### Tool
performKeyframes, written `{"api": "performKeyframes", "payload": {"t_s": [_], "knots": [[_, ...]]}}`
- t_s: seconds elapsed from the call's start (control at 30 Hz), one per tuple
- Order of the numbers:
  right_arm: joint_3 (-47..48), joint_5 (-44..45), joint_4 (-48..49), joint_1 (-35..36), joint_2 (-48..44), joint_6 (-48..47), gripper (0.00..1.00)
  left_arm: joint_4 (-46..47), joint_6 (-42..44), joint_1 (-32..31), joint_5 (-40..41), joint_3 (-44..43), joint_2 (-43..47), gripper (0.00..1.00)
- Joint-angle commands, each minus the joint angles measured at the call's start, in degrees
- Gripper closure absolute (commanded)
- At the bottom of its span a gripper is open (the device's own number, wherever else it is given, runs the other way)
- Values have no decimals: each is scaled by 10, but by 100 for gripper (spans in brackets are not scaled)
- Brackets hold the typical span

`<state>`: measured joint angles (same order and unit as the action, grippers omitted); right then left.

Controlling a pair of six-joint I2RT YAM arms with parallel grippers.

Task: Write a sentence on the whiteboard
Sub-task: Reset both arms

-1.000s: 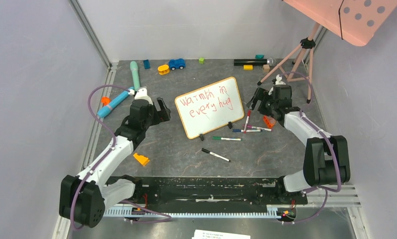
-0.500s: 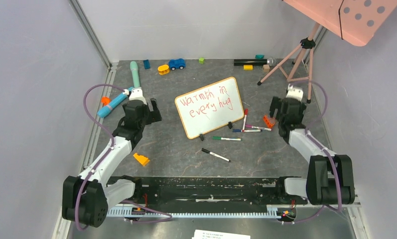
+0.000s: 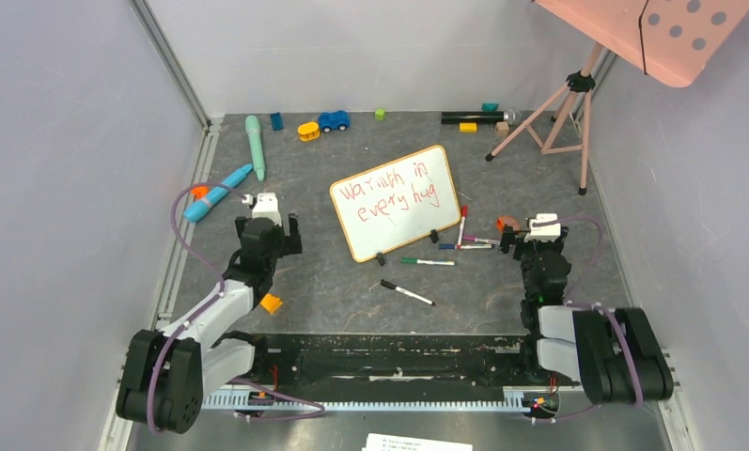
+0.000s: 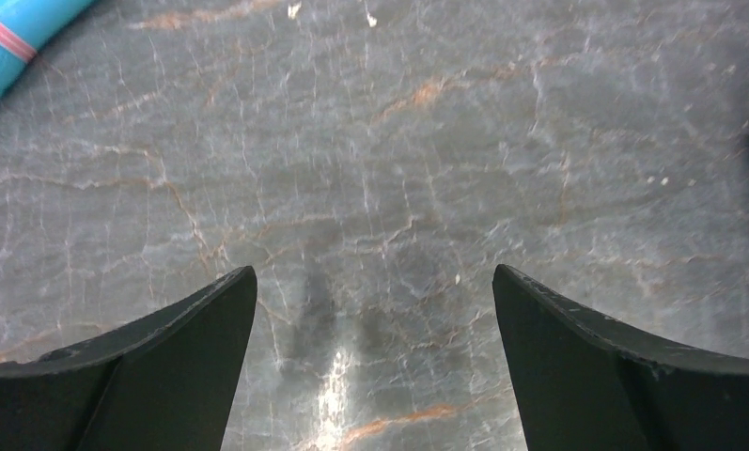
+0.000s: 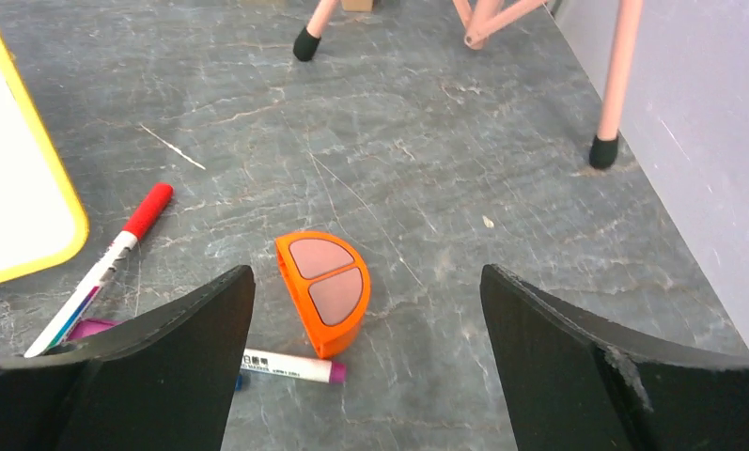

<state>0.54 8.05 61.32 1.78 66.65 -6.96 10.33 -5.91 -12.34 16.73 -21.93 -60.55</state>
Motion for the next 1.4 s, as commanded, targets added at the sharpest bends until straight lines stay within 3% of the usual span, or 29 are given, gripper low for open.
{"api": "performKeyframes", "payload": {"t_s": [0.0,0.03,0.1,0.17,0.23,0.57,0.77,0.9,0.97,1.1,1.2,1.27,1.33,1.37], "knots": [[-72,-26,199,2,101,-26,9,103,30,2,15,52,30,0],[-68,-16,234,2,124,-19,8,114,27,1,12,65,37,0],[-60,-13,191,2,112,-20,5,123,26,1,18,79,48,0],[-65,5,211,1,117,-12,7,161,41,2,11,91,46,0],[-63,12,208,2,117,-11,2,154,43,2,10,77,26,0],[-64,10,212,2,118,-11,2,169,49,17,-2,31,-58,0],[-64,10,212,2,118,-11,2,334,119,43,-33,37,-141,0],[-64,10,212,2,118,-12,2,247,101,74,-87,-36,-188,7],[-64,11,212,2,119,-11,2,260,105,77,-109,-23,-178,9],[-64,11,213,2,119,-11,2,406,67,93,-134,64,-148,3],[-64,10,215,2,120,-12,2,559,41,111,-144,93,-240,3],[-65,10,217,2,120,-12,2,434,51,110,-158,40,-231,1],[-65,11,218,3,121,-12,2,507,45,109,-149,63,-245,0],[-64,11,217,3,121,-12,2,483,45,109,-151,61,-233,0]]}}
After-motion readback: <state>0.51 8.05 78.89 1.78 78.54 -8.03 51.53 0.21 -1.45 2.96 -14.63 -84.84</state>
